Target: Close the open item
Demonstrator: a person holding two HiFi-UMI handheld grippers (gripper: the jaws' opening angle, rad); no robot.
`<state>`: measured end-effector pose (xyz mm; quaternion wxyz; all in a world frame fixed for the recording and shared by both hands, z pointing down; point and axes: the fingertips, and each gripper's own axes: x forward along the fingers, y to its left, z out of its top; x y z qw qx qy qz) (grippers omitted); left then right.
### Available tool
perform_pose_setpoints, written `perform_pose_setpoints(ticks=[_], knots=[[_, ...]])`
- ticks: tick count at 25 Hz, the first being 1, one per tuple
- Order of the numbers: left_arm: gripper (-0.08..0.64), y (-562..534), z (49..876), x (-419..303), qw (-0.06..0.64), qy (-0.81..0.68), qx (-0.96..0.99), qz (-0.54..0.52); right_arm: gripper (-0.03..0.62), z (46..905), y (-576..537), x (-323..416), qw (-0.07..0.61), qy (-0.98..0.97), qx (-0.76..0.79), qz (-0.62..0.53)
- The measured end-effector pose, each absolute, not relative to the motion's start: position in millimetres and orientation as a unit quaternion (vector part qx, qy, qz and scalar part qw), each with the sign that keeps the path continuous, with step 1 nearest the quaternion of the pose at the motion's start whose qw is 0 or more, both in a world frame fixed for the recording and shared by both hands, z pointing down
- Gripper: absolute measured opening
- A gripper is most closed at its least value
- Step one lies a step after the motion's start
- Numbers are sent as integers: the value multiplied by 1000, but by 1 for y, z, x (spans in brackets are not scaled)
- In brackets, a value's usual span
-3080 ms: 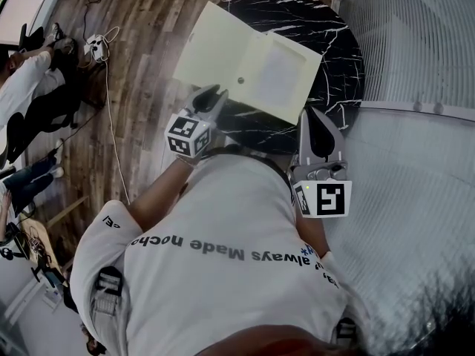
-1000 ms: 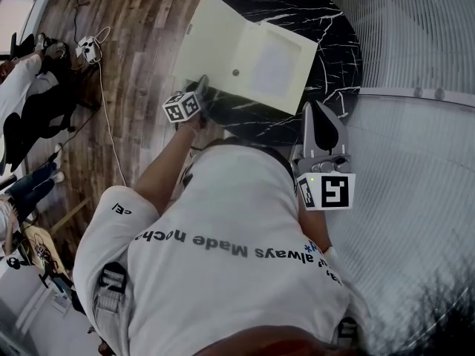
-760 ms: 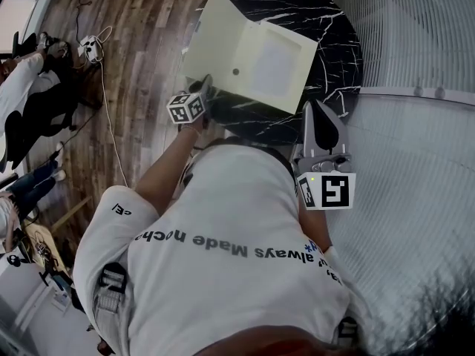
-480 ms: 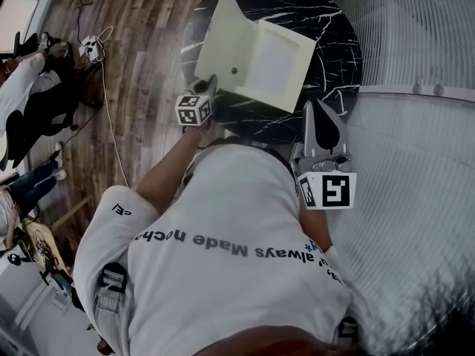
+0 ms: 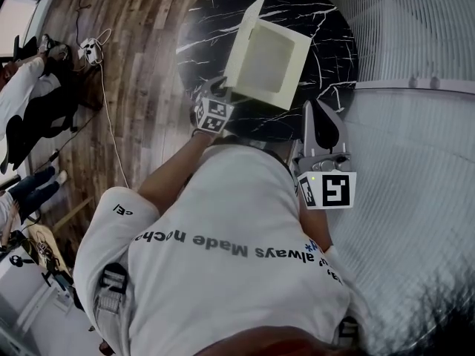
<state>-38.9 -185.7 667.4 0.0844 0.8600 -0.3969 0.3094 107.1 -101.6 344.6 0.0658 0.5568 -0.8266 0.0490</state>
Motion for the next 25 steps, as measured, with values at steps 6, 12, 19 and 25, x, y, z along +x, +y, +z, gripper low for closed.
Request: perform_pose_setpoints(ticks=[6, 12, 19, 25], knots=[[57, -171, 678, -6, 29, -347, 861, 370, 2, 346, -95, 118, 65, -823, 563, 50], [51, -160, 694, 26, 3, -294, 862, 412, 2, 351, -91, 130, 65, -818, 569, 55], [54, -152, 709, 53, -23, -243, 853, 461, 2, 354, -88, 140, 62, -812, 577, 62], [61, -143, 728, 69, -41, -203, 838, 505, 2, 358, -88, 147, 62, -808, 582, 69]])
